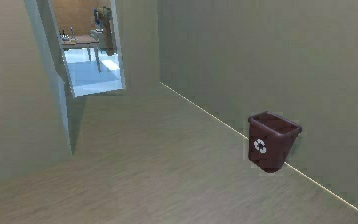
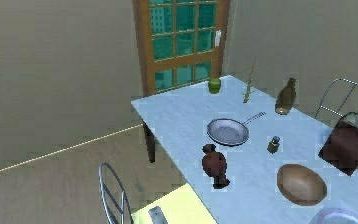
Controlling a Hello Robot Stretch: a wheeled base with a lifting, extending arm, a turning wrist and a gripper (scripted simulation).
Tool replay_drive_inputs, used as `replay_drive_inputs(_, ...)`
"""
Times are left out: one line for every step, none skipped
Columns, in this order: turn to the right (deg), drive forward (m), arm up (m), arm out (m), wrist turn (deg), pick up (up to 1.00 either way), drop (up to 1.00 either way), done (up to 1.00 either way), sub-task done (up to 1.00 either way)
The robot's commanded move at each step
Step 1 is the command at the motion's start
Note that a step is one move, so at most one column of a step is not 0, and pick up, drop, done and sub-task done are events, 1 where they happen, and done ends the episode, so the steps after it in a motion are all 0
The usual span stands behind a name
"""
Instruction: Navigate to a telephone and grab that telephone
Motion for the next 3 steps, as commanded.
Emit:
replay_drive_inputs(0.0,0.0,0.0,0.2,0.0,0.0,0.0,0.0,0.0)
replay_drive_inputs(0.0,0.0,0.0,0.2,0.0,0.0,0.0,0.0,0.0)
replay_drive_inputs(0.0,0.0,0.1,0.0,0.0,0.0,0.0,0.0,0.0)
